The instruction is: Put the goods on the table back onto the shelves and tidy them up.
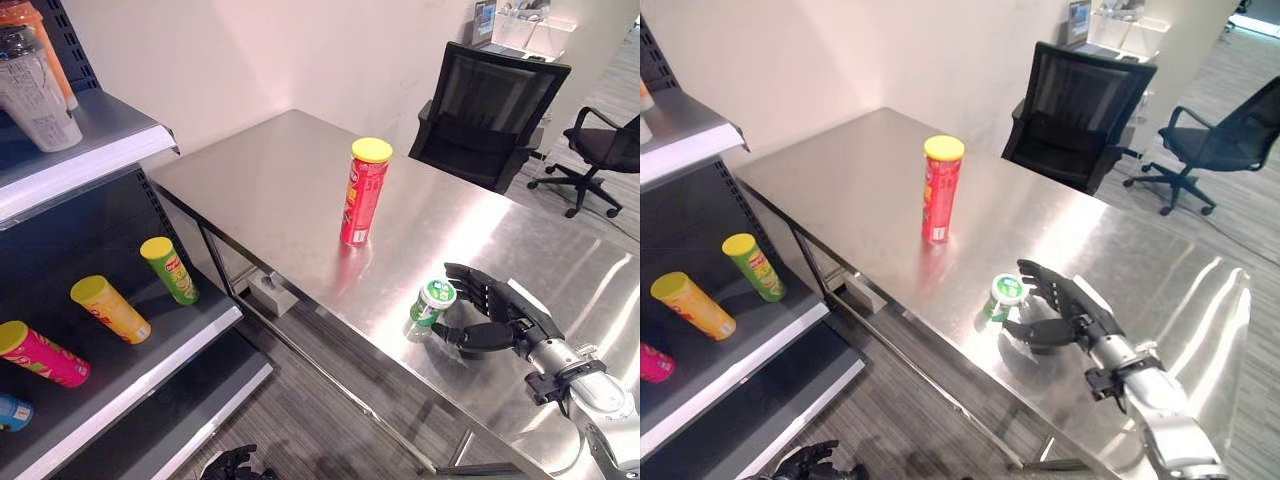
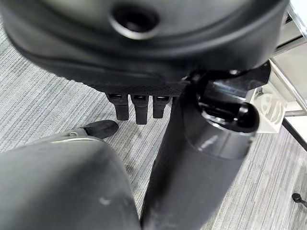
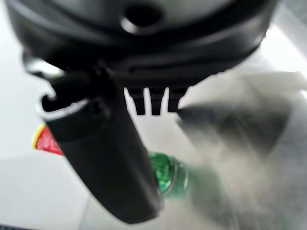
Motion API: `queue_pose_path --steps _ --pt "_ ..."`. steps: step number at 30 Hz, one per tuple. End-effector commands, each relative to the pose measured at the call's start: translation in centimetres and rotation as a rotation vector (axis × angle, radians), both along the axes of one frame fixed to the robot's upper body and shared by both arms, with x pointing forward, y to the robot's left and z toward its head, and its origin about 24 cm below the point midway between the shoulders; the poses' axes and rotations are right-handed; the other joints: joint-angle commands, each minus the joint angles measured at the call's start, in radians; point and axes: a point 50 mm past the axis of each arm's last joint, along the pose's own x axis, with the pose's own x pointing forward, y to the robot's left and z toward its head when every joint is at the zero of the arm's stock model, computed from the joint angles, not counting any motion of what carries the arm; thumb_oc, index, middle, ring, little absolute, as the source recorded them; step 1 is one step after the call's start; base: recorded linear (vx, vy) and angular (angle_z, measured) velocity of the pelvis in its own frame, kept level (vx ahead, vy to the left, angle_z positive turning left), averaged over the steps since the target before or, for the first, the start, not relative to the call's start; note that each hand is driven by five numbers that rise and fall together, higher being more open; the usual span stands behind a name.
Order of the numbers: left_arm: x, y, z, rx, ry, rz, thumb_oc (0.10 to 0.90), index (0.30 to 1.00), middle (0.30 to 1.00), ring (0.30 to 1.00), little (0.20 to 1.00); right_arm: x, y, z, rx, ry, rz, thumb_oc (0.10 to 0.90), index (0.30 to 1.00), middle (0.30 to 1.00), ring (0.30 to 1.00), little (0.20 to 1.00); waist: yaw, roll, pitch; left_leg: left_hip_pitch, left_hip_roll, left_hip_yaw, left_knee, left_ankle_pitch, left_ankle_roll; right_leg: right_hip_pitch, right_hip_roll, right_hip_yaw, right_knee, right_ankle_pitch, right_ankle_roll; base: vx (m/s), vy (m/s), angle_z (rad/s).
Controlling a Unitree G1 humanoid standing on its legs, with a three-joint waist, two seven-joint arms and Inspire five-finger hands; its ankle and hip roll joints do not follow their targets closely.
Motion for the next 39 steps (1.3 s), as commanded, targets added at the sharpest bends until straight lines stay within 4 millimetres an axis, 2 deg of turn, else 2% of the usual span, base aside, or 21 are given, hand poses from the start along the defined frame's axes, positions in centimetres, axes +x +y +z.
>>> queue_pose_path --steps 1,15,16,18,33,39 --pt "0.65 1.39 0.38 0.055 -0.011 -0.046 0.8 0.9 0.9 0.9 0.9 2.11 1.11 4.93 -0.013 -0.251 0.069 0.8 0.9 0.9 0.9 0.9 0.036 -0.014 -0.014 0.015 -0.003 0.032 0.004 -0.093 -0.011 0.005 -0.016 -0.022 0.013 -0.072 0.039 0.0 0.008 0.04" --pt "0.5 1.5 0.4 0.059 -0.014 -0.039 0.8 0.9 0.9 0.9 0.9 2.71 1.33 4.49 -0.086 -0.238 0.068 0.8 0.9 0.9 0.9 0.9 0.049 -0.016 -0.014 0.019 -0.007 0.023 0.004 -0.096 -0.009 0.011 -0.02 -0.033 0.013 -0.072 0.039 0.0 0.0 0.01" --pt "0.45 1.5 0.38 0.058 -0.013 -0.037 0.8 0.9 0.9 0.9 0.9 2.7 1.29 4.44 -0.09 -0.236 0.065 0.704 0.756 0.756 0.756 0.756 0.05 -0.017 -0.014 0.019 -0.007 0.022 0.004 -0.096 -0.008 0.012 -0.021 -0.033 0.013 -0.072 0.039 0.0 0.0 0.0" --pt "0.35 1.48 0.35 0.056 -0.01 -0.036 0.8 0.9 0.9 0.9 0.9 2.7 1.25 4.42 -0.101 -0.236 0.063 0.4 0.3 0.3 0.3 0.3 0.051 -0.018 -0.014 0.019 -0.007 0.021 0.004 -0.097 -0.008 0.012 -0.02 -0.034 0.013 -0.072 0.039 0.0 0.0 0.0" --pt "0.4 1.6 0.43 0.059 -0.02 -0.024 0.8 0.9 0.9 0.9 0.9 2.88 1.39 4.31 -0.11 -0.258 0.037 0.4 0.3 0.3 0.3 0.3 0.058 -0.02 -0.017 0.026 -0.008 0.018 0.004 -0.101 -0.005 0.019 -0.02 -0.038 0.013 -0.075 0.038 0.0 0.001 0.02" --pt "0.36 1.81 0.49 0.067 -0.023 -0.016 0.8 0.9 0.9 0.9 0.9 2.88 1.29 5.19 -0.11 -0.309 0.016 0.4 0.3 0.3 0.3 0.3 0.058 -0.019 -0.019 0.028 -0.008 0.016 0.004 -0.102 -0.004 0.019 -0.02 -0.035 0.013 -0.075 0.038 0.0 0.0 0.0"
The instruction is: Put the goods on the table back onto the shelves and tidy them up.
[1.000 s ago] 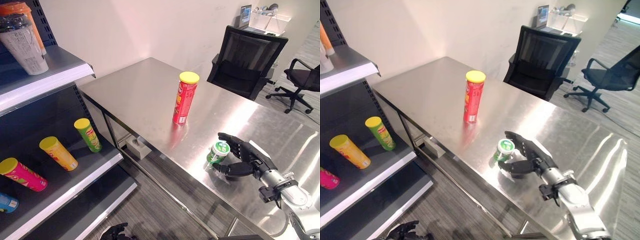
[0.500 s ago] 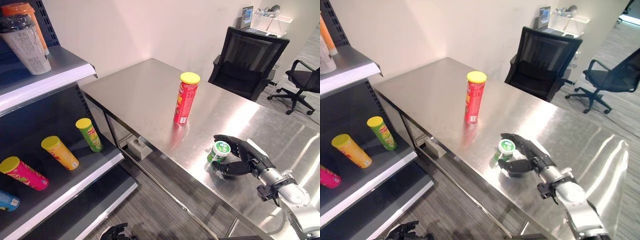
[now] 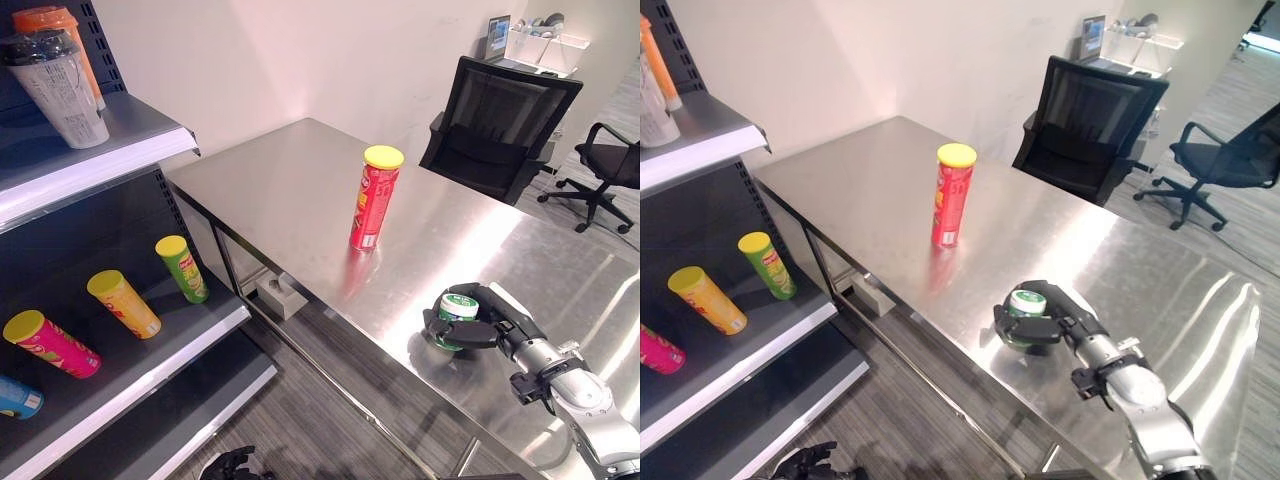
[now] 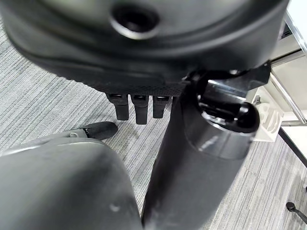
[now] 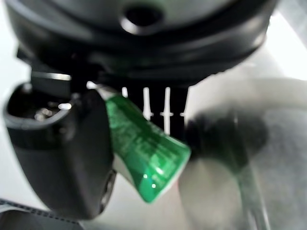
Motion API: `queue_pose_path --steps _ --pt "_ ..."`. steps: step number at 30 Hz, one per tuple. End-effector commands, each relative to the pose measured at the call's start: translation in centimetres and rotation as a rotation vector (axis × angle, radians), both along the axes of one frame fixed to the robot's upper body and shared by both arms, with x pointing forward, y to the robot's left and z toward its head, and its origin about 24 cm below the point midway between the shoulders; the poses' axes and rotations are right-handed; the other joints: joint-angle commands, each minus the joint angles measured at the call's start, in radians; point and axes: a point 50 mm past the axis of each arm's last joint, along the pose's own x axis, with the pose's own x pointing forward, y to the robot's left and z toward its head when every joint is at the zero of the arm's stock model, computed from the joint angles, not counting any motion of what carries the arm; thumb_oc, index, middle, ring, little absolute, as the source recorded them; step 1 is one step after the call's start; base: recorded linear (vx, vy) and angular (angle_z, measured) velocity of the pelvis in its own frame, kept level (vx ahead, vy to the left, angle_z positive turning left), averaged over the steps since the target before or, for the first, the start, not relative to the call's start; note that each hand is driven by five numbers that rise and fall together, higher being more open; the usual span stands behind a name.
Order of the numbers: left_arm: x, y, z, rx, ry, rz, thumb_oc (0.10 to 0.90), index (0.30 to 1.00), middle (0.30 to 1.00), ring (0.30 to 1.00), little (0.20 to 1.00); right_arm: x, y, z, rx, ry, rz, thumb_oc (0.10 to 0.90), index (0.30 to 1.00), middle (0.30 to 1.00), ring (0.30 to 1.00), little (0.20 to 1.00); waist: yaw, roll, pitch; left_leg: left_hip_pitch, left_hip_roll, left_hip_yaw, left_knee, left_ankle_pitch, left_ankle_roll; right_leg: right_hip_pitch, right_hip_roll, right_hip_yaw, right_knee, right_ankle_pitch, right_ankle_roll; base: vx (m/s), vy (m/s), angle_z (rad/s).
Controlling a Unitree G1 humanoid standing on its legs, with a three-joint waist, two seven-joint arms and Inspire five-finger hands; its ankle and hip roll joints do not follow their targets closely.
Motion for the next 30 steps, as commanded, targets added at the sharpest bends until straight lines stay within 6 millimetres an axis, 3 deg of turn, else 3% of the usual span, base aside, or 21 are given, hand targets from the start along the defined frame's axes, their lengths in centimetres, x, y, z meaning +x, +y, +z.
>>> queue_pose_path --steps 1,4,5,13,19,21,26,28,30 --pt "0.7 1.8 0.6 0.065 -0.031 -0.02 0.8 0.9 0.9 0.9 0.9 2.1 0.6 7.3 0.0 -0.378 0.025 0.4 0.3 0.3 0.3 0.3 0.052 -0.017 -0.008 0.032 -0.005 0.043 0.005 -0.109 -0.005 0.007 -0.019 -0.007 0.014 -0.076 0.038 0.0 0.0 0.0" --pt "0.8 2.0 0.7 0.072 -0.037 -0.017 0.8 0.9 0.9 0.9 0.9 2.0 1.0 8.8 0.004 -0.444 0.049 0.4 0.3 0.3 0.3 0.3 0.051 -0.015 -0.009 0.032 -0.004 0.043 0.005 -0.108 -0.005 0.007 -0.018 -0.005 0.014 -0.077 0.038 -0.01 -0.01 0.0" --pt "0.9 2.3 0.8 0.081 -0.048 -0.01 0.8 0.9 0.9 0.9 0.9 1.8 2.0 11.9 0.004 -0.577 0.11 0.4 0.3 0.3 0.3 0.3 0.052 -0.012 -0.014 0.032 -0.003 0.043 0.005 -0.107 -0.006 0.005 -0.016 -0.002 0.014 -0.077 0.037 -0.04 -0.033 -0.01" --pt "0.6 2.7 1.0 0.091 -0.064 -0.007 0.8 0.9 0.9 0.9 0.9 1.5 4.4 18.3 0.091 -0.845 0.249 0.4 0.3 0.3 0.3 0.3 0.072 -0.003 -0.032 0.028 0.008 0.03 0.005 -0.093 -0.021 0.008 -0.003 -0.006 0.014 -0.086 0.028 -0.04 -0.044 0.01" --pt "0.2 2.9 1.0 0.098 -0.059 -0.017 0.8 0.9 0.9 0.9 0.9 2.2 5.7 20.6 0.085 -0.914 0.313 0.4 0.3 0.3 0.3 0.3 0.096 -0.003 -0.039 0.016 0.024 0.009 0.005 -0.073 -0.039 0.015 0.016 -0.017 0.014 -0.101 0.013 -0.06 -0.09 0.09" --pt "-0.4 3.0 0.9 0.098 -0.042 -0.009 0.8 0.9 0.9 0.9 0.9 2.7 7.3 22.0 0.097 -0.947 0.387 0.4 0.3 0.3 0.3 0.3 0.131 -0.001 -0.036 0.0 0.043 -0.031 0.014 -0.047 -0.056 0.029 0.047 -0.027 0.014 -0.124 -0.009 -0.13 -0.217 0.29" --pt "-0.9 3.0 0.8 0.095 -0.029 -0.009 0.8 0.9 0.9 0.9 0.9 3.1 8.4 22.9 0.123 -0.973 0.426 0.4 0.3 0.3 0.3 0.3 0.169 0.004 -0.027 -0.021 0.058 -0.075 0.023 -0.021 -0.069 0.039 0.071 -0.044 0.014 -0.141 -0.03 -0.08 -0.109 0.31" --pt "-0.5 3.0 0.9 0.102 -0.038 0.0 0.8 0.9 0.9 0.9 0.9 3.7 9.4 24.3 0.094 -1.024 0.426 0.4 0.3 0.3 0.3 0.3 0.214 0.009 0.016 -0.105 0.067 -0.128 0.066 0.028 -0.103 0.05 0.084 -0.1 0.014 -0.156 -0.05 -0.25 -0.153 0.5" --pt "0.5 2.8 1.1 0.105 -0.065 -0.017 0.8 0.9 0.9 0.9 0.9 3.7 9.3 24.8 0.048 -1.053 0.392 0.4 0.3 0.3 0.3 0.3 0.206 0.002 0.037 -0.153 0.098 -0.033 0.118 0.039 -0.094 0.048 0.066 -0.162 0.014 -0.155 -0.052 -0.22 -0.008 1.46"
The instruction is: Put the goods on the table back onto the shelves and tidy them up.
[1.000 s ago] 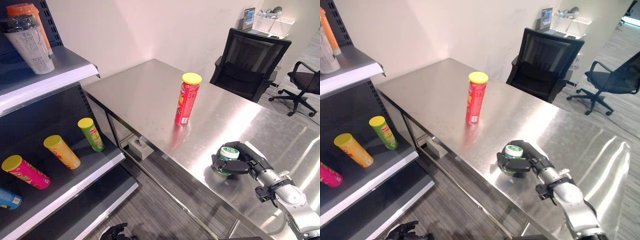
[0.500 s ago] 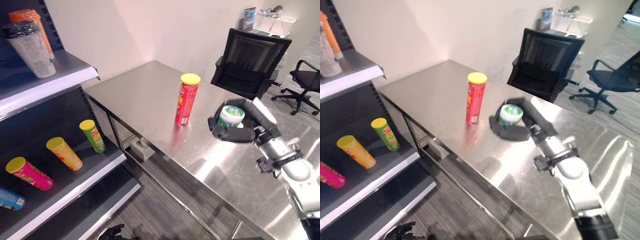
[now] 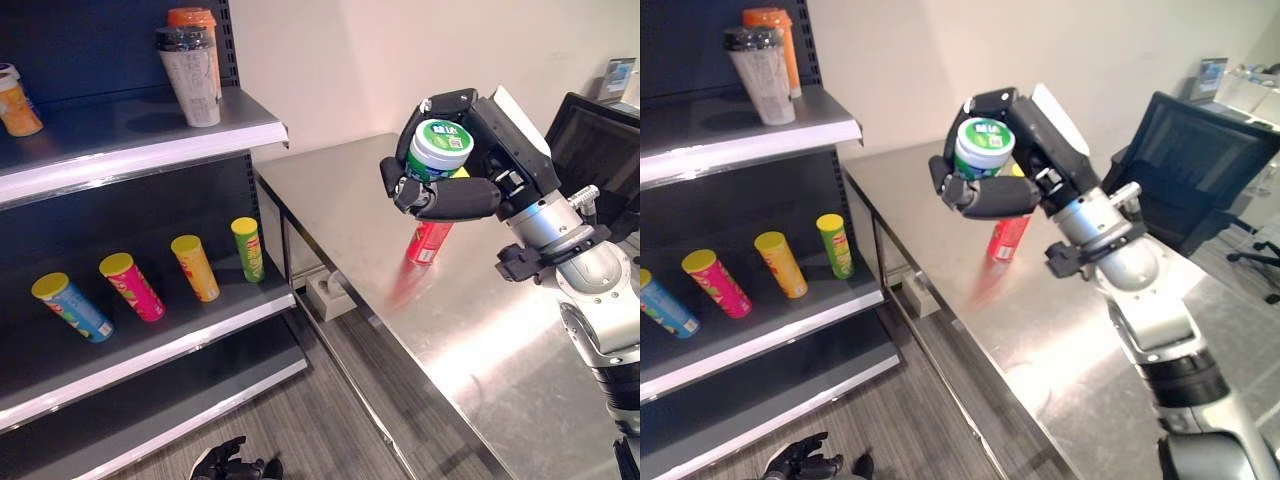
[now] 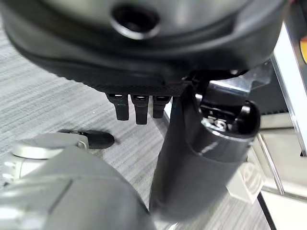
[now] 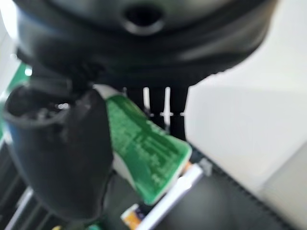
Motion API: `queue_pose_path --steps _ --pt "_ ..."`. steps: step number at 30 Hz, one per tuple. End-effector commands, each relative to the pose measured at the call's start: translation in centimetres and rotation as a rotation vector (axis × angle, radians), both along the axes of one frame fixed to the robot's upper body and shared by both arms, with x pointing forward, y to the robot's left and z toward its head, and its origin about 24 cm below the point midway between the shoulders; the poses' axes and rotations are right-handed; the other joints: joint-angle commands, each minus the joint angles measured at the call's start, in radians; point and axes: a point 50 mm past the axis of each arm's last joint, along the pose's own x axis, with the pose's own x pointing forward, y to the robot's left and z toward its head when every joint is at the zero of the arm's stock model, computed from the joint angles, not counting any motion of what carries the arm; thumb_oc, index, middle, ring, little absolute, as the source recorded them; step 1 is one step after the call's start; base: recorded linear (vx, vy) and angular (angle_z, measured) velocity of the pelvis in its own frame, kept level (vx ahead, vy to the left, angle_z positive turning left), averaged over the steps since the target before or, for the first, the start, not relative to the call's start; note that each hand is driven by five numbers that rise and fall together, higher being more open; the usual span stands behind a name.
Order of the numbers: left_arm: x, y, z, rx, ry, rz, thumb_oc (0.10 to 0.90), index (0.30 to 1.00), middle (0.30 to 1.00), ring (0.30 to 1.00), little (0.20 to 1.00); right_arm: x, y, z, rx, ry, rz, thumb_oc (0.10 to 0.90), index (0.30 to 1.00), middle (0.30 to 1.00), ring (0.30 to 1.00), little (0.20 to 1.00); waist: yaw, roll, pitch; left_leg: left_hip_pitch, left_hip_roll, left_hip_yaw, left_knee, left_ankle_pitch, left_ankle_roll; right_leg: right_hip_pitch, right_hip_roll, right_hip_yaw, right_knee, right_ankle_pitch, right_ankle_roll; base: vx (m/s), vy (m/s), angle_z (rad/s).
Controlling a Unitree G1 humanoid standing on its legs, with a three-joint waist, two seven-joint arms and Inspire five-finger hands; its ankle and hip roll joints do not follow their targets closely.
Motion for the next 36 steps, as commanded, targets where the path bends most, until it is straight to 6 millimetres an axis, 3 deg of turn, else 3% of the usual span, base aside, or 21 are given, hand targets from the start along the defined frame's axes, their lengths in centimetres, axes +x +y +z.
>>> queue_pose_path --steps 1,4,5,7,8,9,10,12,14,19,23,26,27,28,29,31,36 --pt "-0.8 1.9 0.3 0.078 0.039 -0.074 0.8 0.9 0.9 0.9 0.9 -1.8 0.4 5.8 0.054 -0.299 -0.004 0.4 0.3 0.3 0.3 0.3 0.027 -0.044 0.01 -0.015 0.098 0.2 0.047 -0.054 0.003 -0.015 -0.044 -0.045 0.008 -0.09 0.016 -0.14 0.041 1.58" --pt "-0.6 2.0 0.5 0.091 0.028 -0.083 0.8 0.9 0.9 0.9 0.9 -1.6 0.6 6.4 0.072 -0.333 -0.032 0.4 0.3 0.3 0.3 0.3 0.02 -0.052 0.016 0.013 0.136 0.225 0.117 -0.107 0.004 -0.011 -0.075 -0.086 0.009 -0.069 0.021 -0.05 0.084 0.73" --pt "-0.6 2.0 0.5 0.098 0.026 -0.085 0.8 0.9 0.9 0.9 0.9 -1.3 0.7 6.5 0.079 -0.342 -0.046 0.4 0.3 0.3 0.3 0.3 0.009 -0.052 0.01 0.061 0.167 0.216 0.149 -0.165 -0.01 -0.008 -0.096 -0.099 0.014 -0.072 0.029 0.01 0.096 0.49" --pt "-0.6 2.1 0.5 0.103 0.026 -0.083 0.8 0.9 0.9 0.9 0.9 -1.1 1.2 6.5 0.082 -0.346 -0.042 0.4 0.3 0.3 0.3 0.3 0.004 -0.045 0.007 0.092 0.168 0.207 0.157 -0.19 -0.019 -0.009 -0.101 -0.107 0.015 -0.067 0.033 0.0 0.182 0.61" --pt "-1.0 1.8 0.3 0.101 0.04 -0.085 0.8 0.9 0.9 0.9 0.9 -1.1 1.4 7.1 0.078 -0.366 -0.051 0.4 0.3 0.3 0.3 0.3 -0.012 -0.021 -0.012 0.151 0.156 0.201 0.113 -0.22 -0.023 -0.02 -0.113 -0.119 0.018 -0.05 0.042 0.0 0.245 0.84" --pt "-1.0 1.8 0.3 0.099 0.041 -0.084 0.8 0.9 0.9 0.9 0.9 -1.1 1.5 7.1 0.076 -0.366 -0.05 0.4 0.3 0.3 0.3 0.3 -0.015 -0.019 -0.011 0.155 0.155 0.199 0.108 -0.218 -0.022 -0.018 -0.114 -0.122 0.018 -0.049 0.043 0.03 0.35 0.61" --pt "-1.1 1.6 0.2 0.097 0.051 -0.093 0.8 0.9 0.9 0.9 0.9 -1.0 1.7 7.3 0.105 -0.367 -0.045 0.4 0.3 0.3 0.3 0.3 -0.017 -0.002 -0.029 0.172 0.134 0.218 0.055 -0.219 -0.018 -0.025 -0.132 -0.134 0.018 -0.027 0.052 0.02 0.173 0.53" --pt "-1.3 1.7 0.1 0.104 0.06 -0.105 0.8 0.9 0.9 0.9 0.9 -1.1 1.7 7.3 0.129 -0.373 -0.047 0.4 0.3 0.3 0.3 0.3 -0.016 0.006 -0.041 0.185 0.12 0.225 0.014 -0.216 -0.015 -0.024 -0.151 -0.147 0.017 -0.015 0.066 0.04 0.295 0.47" --pt "-1.3 1.7 0.1 0.122 0.072 -0.137 0.8 0.9 0.9 0.9 0.9 -1.2 2.0 7.5 0.151 -0.395 -0.045 0.4 0.3 0.3 0.3 0.3 -0.008 0.017 -0.054 0.194 0.073 0.225 -0.047 -0.216 0.0 -0.033 -0.197 -0.163 0.019 0.021 0.09 0.02 0.374 0.52" --pt "-1.7 2.0 0.0 0.145 0.086 -0.128 0.8 0.9 0.9 0.9 0.9 -0.8 3.3 7.8 0.191 -0.422 -0.049 0.4 0.3 0.3 0.3 0.3 0.019 0.013 -0.059 0.192 -0.028 0.217 -0.088 -0.241 0.051 -0.061 -0.295 -0.173 0.025 0.104 0.148 -0.01 0.274 0.21" --pt "-2.4 2.2 -0.1 0.153 0.109 -0.124 0.8 0.9 0.9 0.9 0.9 -0.2 4.5 8.1 0.196 -0.438 -0.063 0.4 0.3 0.3 0.3 0.3 0.042 0.006 -0.057 0.19 -0.07 0.223 -0.09 -0.255 0.077 -0.08 -0.331 -0.165 0.031 0.129 0.167 0.0 0.157 -0.09" --pt "-2.1 2.4 0.0 0.16 0.102 -0.115 0.8 0.9 0.9 0.9 0.9 0.3 5.0 7.8 0.199 -0.424 -0.077 0.4 0.3 0.3 0.3 0.3 0.045 0.003 -0.046 0.175 -0.084 0.223 -0.09 -0.232 0.094 -0.109 -0.339 -0.143 0.069 0.133 0.152 -0.07 0.102 -0.02" --pt "-1.6 2.6 0.2 0.16 0.082 -0.11 0.8 0.9 0.9 0.9 0.9 0.8 4.7 7.5 0.154 -0.42 -0.128 0.4 0.3 0.3 0.3 0.3 0.016 0.0 -0.033 0.178 -0.086 0.191 -0.09 -0.225 0.105 -0.142 -0.276 0.019 0.093 0.085 0.131 0.0 0.0 0.0" --pt "-1.5 2.6 0.3 0.159 0.081 -0.11 0.8 0.9 0.9 0.9 0.9 0.9 4.8 7.5 0.154 -0.421 -0.128 0.4 0.3 0.3 0.3 0.3 0.017 0.0 -0.035 0.174 -0.086 0.193 -0.09 -0.223 0.106 -0.148 -0.277 0.022 0.095 0.086 0.129 0.0 0.042 0.22" --pt "-1.1 2.8 0.5 0.16 0.064 -0.1 0.8 0.9 0.9 0.9 0.9 1.2 4.6 7.6 0.14 -0.416 -0.147 0.4 0.3 0.3 0.3 0.3 0.01 -0.002 -0.029 0.174 -0.091 0.182 -0.09 -0.22 0.11 -0.164 -0.242 0.107 0.094 0.066 0.128 0.0 0.011 0.47" --pt "-0.6 3.0 0.7 0.16 0.043 -0.075 0.8 0.9 0.9 0.9 0.9 1.6 4.4 8.2 0.123 -0.427 -0.178 0.4 0.3 0.3 0.3 0.3 0.008 -0.006 -0.025 0.173 -0.098 0.141 -0.09 -0.212 0.117 -0.16 -0.205 0.194 0.092 0.047 0.123 0.05 -0.045 0.48" --pt "-1.1 3.5 0.7 0.154 0.039 0.015 0.8 0.9 0.9 0.9 0.9 3.2 4.2 9.2 0.119 -0.404 -0.251 0.4 0.3 0.3 0.3 0.3 0.042 -0.034 -0.057 0.168 -0.079 0.077 -0.089 -0.2 0.097 -0.085 -0.18 0.143 0.022 0.041 0.119 0.09 -0.108 0.58"
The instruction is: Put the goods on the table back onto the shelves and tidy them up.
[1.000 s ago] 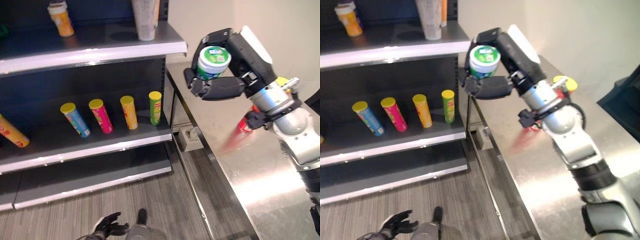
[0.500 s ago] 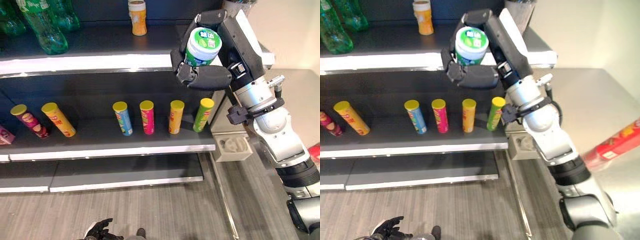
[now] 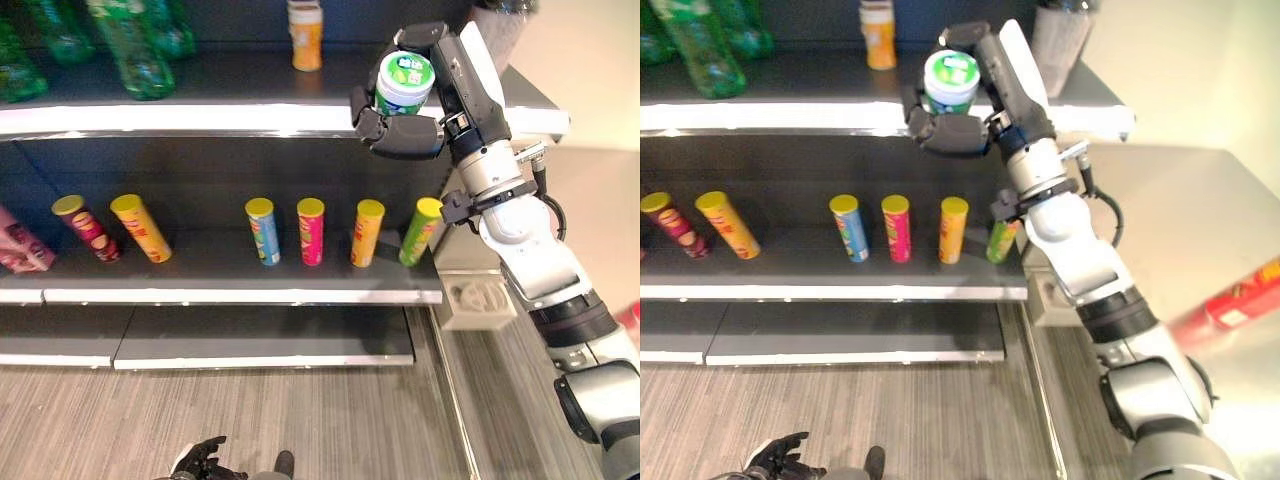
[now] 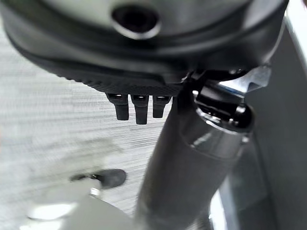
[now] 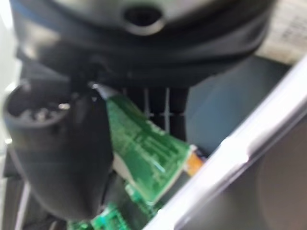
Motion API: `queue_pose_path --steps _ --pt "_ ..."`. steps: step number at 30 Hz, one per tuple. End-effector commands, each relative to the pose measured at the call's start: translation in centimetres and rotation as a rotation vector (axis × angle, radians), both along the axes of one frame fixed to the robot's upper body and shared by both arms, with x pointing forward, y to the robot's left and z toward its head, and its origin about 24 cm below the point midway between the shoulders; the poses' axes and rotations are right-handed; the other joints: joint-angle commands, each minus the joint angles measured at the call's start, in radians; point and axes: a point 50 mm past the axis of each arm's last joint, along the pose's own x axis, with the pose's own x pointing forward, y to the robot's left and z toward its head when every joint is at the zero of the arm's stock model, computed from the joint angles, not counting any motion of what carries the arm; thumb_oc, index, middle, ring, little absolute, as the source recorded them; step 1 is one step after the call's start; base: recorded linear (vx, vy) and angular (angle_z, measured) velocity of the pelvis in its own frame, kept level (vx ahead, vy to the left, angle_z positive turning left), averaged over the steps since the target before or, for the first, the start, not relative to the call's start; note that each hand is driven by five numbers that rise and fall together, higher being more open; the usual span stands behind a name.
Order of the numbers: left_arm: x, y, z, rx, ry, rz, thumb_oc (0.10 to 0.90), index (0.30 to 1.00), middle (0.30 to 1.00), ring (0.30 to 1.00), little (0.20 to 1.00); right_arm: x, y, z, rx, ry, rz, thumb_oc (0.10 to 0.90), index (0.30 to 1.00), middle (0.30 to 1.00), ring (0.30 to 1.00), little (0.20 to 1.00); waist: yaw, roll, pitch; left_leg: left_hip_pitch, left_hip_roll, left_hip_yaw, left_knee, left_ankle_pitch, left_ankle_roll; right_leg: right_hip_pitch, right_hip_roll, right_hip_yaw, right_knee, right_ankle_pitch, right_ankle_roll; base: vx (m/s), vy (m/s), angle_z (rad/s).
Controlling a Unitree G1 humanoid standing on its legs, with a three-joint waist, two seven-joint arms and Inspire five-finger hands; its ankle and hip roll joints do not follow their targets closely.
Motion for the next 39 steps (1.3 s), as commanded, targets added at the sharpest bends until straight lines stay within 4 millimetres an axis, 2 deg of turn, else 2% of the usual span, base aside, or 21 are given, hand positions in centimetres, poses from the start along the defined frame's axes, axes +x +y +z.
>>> queue_pose_path --steps 1,10,11,17,23,29,39 --pt "-0.2 1.5 0.4 0.047 0.003 0.017 0.8 0.9 0.9 0.9 0.9 -1.8 1.2 7.5 0.037 -0.288 0.032 0.4 0.3 0.3 0.3 0.3 0.045 -0.019 -0.075 0.022 -0.016 0.014 0.004 -0.117 0.009 -0.052 -0.026 -0.085 0.023 -0.001 0.016 0.1 -0.112 0.18" --pt "-1.0 1.6 0.1 0.057 0.047 0.016 0.8 0.9 0.9 0.9 0.9 -0.1 0.1 8.4 0.066 -0.258 -0.063 0.4 0.3 0.3 0.3 0.3 0.081 -0.05 -0.082 0.006 -0.01 -0.054 0.006 -0.112 -0.005 -0.007 -0.027 -0.188 0.025 -0.027 0.015 0.04 -0.056 0.35" --pt "-0.9 1.5 0.1 0.056 0.047 0.009 0.8 0.9 0.9 0.9 0.9 0.2 -0.3 8.6 0.066 -0.253 -0.089 0.4 0.3 0.3 0.3 0.3 0.085 -0.056 -0.083 -0.003 -0.012 -0.076 0.007 -0.108 -0.007 0.0 -0.031 -0.218 0.03 -0.03 0.015 0.04 -0.052 0.4" --pt "-0.5 1.5 0.2 0.054 0.033 0.009 0.8 0.9 0.9 0.9 0.9 1.9 -2.2 8.2 0.105 -0.18 -0.186 0.4 0.3 0.3 0.3 0.3 0.117 -0.067 -0.081 -0.023 -0.017 -0.117 0.008 -0.104 -0.014 0.021 -0.033 -0.282 0.036 -0.041 0.016 0.03 -0.027 0.42" --pt "-0.5 1.7 0.2 0.059 0.033 0.007 0.8 0.9 0.9 0.9 0.9 2.8 -3.7 7.9 0.138 -0.134 -0.258 0.4 0.3 0.3 0.3 0.3 0.137 -0.073 -0.075 -0.043 -0.022 -0.134 0.006 -0.1 -0.014 0.018 -0.036 -0.312 0.031 -0.037 0.018 0.01 -0.01 0.21" --pt "-0.7 1.9 0.3 0.068 0.038 0.009 0.8 0.9 0.9 0.9 0.9 3.4 -4.5 7.9 0.158 -0.115 -0.317 0.4 0.3 0.3 0.3 0.3 0.145 -0.077 -0.072 -0.057 -0.023 -0.137 0.005 -0.098 -0.013 0.011 -0.038 -0.313 0.024 -0.031 0.021 0.0 -0.002 0.04" --pt "-0.2 1.9 0.4 0.077 0.026 -0.01 0.8 0.9 0.9 0.9 0.9 4.1 -5.5 7.7 0.176 -0.077 -0.388 0.4 0.3 0.3 0.3 0.3 0.138 -0.091 -0.071 -0.065 -0.024 -0.132 0.002 -0.103 -0.011 -0.001 -0.041 -0.311 0.02 -0.022 0.024 0.0 0.0 0.0"
